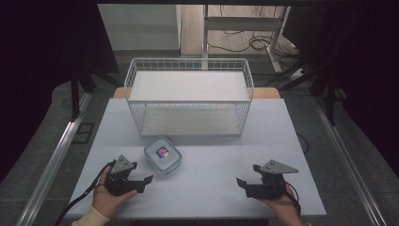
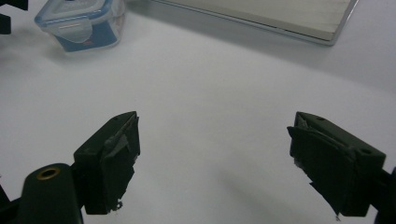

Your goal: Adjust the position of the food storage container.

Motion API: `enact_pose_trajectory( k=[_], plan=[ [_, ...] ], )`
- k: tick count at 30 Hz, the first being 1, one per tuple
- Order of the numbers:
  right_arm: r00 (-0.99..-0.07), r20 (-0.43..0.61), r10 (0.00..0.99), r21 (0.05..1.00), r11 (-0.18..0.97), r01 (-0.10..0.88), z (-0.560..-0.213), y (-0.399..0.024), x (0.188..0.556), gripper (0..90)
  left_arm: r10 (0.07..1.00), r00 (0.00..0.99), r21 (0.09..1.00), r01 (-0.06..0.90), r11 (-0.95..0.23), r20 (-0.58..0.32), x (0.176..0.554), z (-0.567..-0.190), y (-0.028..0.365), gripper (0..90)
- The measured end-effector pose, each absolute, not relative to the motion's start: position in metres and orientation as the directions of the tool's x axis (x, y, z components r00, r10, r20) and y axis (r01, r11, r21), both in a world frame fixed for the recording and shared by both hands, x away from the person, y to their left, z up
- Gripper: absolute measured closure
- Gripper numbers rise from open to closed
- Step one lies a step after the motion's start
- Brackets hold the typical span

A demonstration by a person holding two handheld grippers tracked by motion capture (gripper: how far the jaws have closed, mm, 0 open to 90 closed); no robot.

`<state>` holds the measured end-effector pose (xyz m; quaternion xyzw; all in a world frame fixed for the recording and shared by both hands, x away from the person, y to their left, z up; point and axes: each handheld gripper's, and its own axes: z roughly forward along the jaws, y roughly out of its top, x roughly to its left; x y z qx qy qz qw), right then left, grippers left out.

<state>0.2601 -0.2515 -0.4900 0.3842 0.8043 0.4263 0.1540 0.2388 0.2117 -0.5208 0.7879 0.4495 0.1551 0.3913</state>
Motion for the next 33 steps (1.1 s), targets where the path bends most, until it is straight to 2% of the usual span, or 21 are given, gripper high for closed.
enact_pose_trajectory(
  k=[24,33],
  plan=[
    [-0.645,0.052,0.762,0.8,0.355,0.483,-0.489,-0.25,0.258,16.8,0.824,0.558,0.762,0.576,-0.296,-0.101,0.238,-0.519,0.213,19.4],
    [-0.647,0.048,0.761,0.806,0.353,0.475,-0.484,-0.249,0.255,17.7,0.832,0.536,0.785,0.573,-0.237,-0.14,0.236,-0.506,0.218,20.0]
  ],
)
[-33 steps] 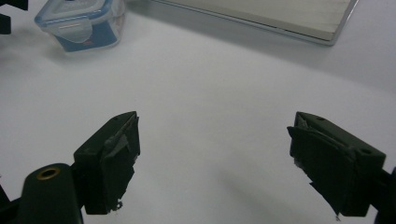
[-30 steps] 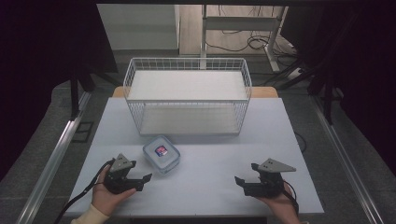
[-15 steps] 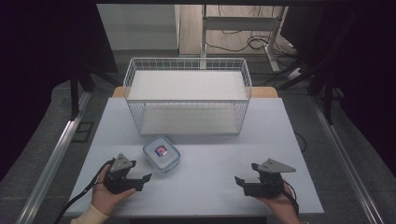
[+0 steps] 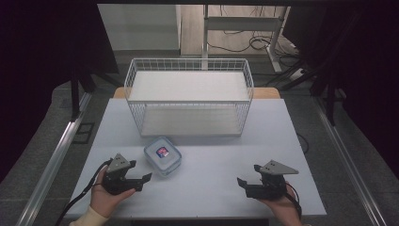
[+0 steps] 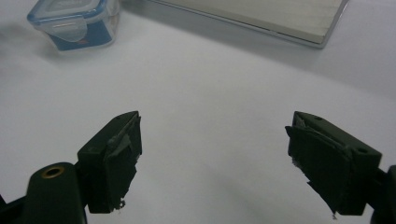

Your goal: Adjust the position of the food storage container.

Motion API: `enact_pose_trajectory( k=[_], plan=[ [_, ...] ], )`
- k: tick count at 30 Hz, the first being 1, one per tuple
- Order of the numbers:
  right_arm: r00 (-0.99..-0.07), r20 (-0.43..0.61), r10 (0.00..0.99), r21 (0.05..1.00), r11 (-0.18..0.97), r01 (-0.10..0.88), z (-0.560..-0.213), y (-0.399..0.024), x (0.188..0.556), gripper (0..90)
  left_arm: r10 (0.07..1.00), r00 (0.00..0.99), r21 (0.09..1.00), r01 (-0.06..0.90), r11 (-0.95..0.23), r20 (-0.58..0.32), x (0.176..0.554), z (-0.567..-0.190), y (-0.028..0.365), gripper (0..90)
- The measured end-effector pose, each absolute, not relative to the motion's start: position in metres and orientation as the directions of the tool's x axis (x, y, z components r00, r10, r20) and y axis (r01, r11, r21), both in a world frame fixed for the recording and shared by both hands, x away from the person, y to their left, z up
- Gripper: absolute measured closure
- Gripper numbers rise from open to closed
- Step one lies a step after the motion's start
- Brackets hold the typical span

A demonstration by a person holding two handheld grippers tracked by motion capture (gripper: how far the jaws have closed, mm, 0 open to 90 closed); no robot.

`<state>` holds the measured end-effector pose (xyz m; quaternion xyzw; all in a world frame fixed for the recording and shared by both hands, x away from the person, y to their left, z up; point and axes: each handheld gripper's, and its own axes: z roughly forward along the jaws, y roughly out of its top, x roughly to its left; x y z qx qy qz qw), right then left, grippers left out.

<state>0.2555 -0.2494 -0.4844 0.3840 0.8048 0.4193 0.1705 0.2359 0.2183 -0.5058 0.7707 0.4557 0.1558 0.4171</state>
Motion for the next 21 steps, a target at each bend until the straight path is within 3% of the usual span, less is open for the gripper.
enact_pose_trajectory(
  k=[21],
  plan=[
    [-0.633,0.049,0.772,0.805,0.344,0.482,-0.483,-0.25,0.257,17.6,0.835,0.541,0.812,0.53,-0.243,-0.103,0.256,-0.464,0.231,25.6]
  ],
)
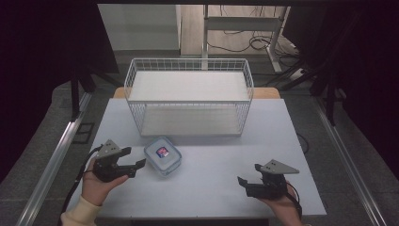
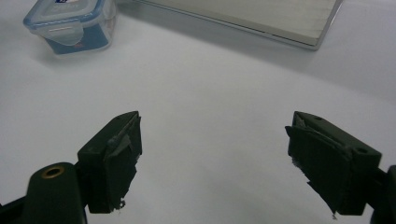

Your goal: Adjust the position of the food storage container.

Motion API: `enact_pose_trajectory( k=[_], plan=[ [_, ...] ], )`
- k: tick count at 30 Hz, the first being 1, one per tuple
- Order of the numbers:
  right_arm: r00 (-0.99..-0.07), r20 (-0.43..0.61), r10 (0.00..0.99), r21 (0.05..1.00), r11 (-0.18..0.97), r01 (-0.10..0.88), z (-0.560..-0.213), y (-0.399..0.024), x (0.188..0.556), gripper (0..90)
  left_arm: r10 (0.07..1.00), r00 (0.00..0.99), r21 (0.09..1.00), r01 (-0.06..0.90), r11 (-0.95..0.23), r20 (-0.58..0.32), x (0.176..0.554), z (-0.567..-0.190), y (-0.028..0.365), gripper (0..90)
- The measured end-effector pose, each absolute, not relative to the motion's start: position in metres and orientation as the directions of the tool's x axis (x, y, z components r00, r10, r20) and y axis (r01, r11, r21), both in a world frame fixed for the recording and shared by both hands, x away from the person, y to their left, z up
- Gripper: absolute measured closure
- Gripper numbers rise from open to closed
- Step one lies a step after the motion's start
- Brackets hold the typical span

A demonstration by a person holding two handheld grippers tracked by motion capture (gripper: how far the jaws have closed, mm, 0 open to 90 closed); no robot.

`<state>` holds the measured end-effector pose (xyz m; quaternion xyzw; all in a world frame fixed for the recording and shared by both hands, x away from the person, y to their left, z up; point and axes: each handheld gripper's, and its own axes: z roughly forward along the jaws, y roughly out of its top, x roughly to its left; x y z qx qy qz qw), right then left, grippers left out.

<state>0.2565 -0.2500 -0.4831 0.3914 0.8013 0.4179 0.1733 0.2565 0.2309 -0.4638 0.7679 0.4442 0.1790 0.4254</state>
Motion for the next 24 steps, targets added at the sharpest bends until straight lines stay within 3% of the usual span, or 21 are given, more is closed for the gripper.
enact_pose_trajectory(
  k=[11,20,23,24],
  plan=[
    [-0.631,0.045,0.775,0.798,0.352,0.489,-0.485,-0.25,0.257,17.6,0.845,0.529,0.797,0.542,-0.266,-0.078,0.287,-0.449,0.231,27.0],
    [-0.631,0.048,0.774,0.792,0.355,0.496,-0.487,-0.25,0.258,17.7,0.849,0.522,0.77,0.575,-0.276,-0.084,0.315,-0.451,0.232,36.0],
    [-0.626,0.049,0.778,0.791,0.352,0.5,-0.487,-0.251,0.259,17.8,0.852,0.515,0.762,0.587,-0.273,-0.092,0.323,-0.455,0.231,45.4],
    [-0.626,0.049,0.779,0.791,0.352,0.5,-0.487,-0.251,0.258,17.9,0.848,0.52,0.757,0.595,-0.271,-0.105,0.328,-0.457,0.23,55.1]
  ],
)
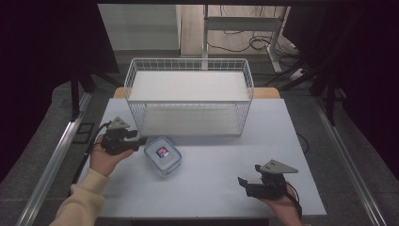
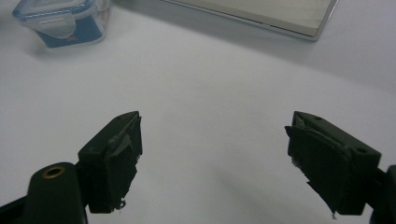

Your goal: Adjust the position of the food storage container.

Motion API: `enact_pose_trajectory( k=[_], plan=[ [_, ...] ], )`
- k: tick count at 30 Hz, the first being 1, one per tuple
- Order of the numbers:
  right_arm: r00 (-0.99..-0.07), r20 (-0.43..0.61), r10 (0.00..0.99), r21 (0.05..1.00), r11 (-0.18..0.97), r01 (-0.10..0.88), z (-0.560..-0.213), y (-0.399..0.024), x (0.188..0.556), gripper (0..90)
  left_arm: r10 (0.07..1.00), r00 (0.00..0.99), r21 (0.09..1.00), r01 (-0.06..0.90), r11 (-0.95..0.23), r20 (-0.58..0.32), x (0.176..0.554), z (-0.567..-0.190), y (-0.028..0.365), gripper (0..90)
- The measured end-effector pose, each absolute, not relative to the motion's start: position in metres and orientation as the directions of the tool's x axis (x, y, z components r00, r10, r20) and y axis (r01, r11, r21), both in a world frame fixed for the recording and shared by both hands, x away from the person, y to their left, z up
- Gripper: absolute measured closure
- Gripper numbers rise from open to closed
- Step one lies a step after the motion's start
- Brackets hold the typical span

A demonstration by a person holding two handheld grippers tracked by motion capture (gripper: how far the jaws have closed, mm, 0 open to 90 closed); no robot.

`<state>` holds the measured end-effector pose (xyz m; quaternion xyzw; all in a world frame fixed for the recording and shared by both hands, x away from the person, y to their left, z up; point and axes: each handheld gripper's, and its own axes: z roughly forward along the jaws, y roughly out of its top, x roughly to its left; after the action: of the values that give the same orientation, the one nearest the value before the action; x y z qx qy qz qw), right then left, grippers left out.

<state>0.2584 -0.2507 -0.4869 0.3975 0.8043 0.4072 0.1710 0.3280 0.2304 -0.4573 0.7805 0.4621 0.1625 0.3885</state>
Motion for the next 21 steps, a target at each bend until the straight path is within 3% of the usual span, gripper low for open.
enact_pose_trajectory(
  k=[1,2,3,5,8,21],
  plan=[
    [-0.626,0.049,0.779,0.791,0.352,0.5,-0.487,-0.251,0.258,17.9,0.848,0.52,0.757,0.595,-0.271,-0.105,0.328,-0.457,0.23,60.8],
    [-0.626,0.048,0.778,0.791,0.353,0.499,-0.487,-0.251,0.258,17.9,0.844,0.526,0.748,0.601,-0.282,-0.104,0.331,-0.459,0.231,60.8],
    [-0.627,0.048,0.778,0.79,0.355,0.5,-0.487,-0.25,0.258,17.9,0.836,0.541,0.722,0.616,-0.316,-0.096,0.338,-0.462,0.231,71.5],
    [-0.627,0.044,0.777,0.79,0.357,0.498,-0.488,-0.25,0.258,17.9,0.832,0.545,0.711,0.624,-0.323,-0.101,0.341,-0.464,0.231,80.3],
    [-0.63,0.038,0.776,0.796,0.357,0.489,-0.487,-0.249,0.257,17.9,0.822,0.563,0.669,0.646,-0.367,-0.093,0.351,-0.475,0.228,87.8],
    [-0.626,0.037,0.779,0.792,0.359,0.493,-0.489,-0.249,0.258,18.0,0.814,0.578,0.598,0.672,-0.436,-0.056,0.354,-0.492,0.224,90.0]
  ],
)
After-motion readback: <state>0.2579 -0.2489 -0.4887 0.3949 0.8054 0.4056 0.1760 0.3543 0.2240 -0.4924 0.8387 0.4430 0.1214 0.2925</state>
